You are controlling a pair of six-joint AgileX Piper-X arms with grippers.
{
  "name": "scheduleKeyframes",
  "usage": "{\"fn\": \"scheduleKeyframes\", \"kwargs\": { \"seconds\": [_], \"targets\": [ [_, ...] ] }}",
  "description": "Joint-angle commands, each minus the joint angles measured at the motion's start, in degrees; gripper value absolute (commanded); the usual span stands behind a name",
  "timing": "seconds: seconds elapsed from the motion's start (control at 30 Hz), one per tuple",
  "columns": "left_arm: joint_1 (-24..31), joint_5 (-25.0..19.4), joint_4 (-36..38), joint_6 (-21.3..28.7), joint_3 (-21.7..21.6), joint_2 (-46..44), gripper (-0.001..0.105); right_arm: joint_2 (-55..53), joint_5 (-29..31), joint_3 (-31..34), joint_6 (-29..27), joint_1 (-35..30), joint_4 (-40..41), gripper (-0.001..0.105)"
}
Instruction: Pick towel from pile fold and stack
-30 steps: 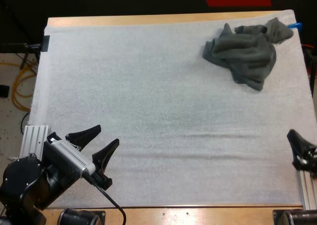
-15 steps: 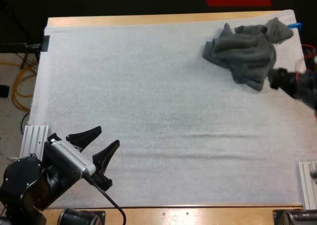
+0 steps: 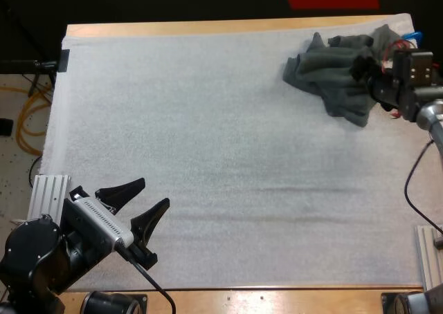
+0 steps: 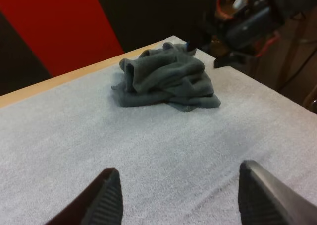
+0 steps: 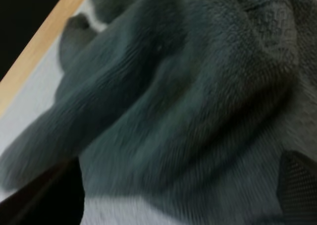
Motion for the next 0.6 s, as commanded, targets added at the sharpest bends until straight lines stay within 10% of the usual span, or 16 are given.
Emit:
{"fn": "scheduleKeyframes", "kwargs": {
  "seconds": [0.0,0.2,0.37,0.57],
  "targets": [
    [-0.17,0.47,-0.37,-0.53,-0.38,0.0,0.051,1.28,-0.57,-1.51,3.28,-0.21,-2.3,0.077],
    [-0.17,0.47,-0.37,-0.53,-0.38,0.0,0.051,7.67,-1.08,-4.31,12.97,-0.21,-6.03,0.071],
    [-0.17,0.47,-0.68,-0.53,-0.38,0.0,0.051,9.32,-1.74,-4.74,17.83,-0.21,-6.03,0.003],
    [-0.17,0.47,-1.01,-0.37,-0.38,0.0,0.051,5.61,-2.91,-4.81,9.46,-0.21,-9.32,0.001]
  ]
}}
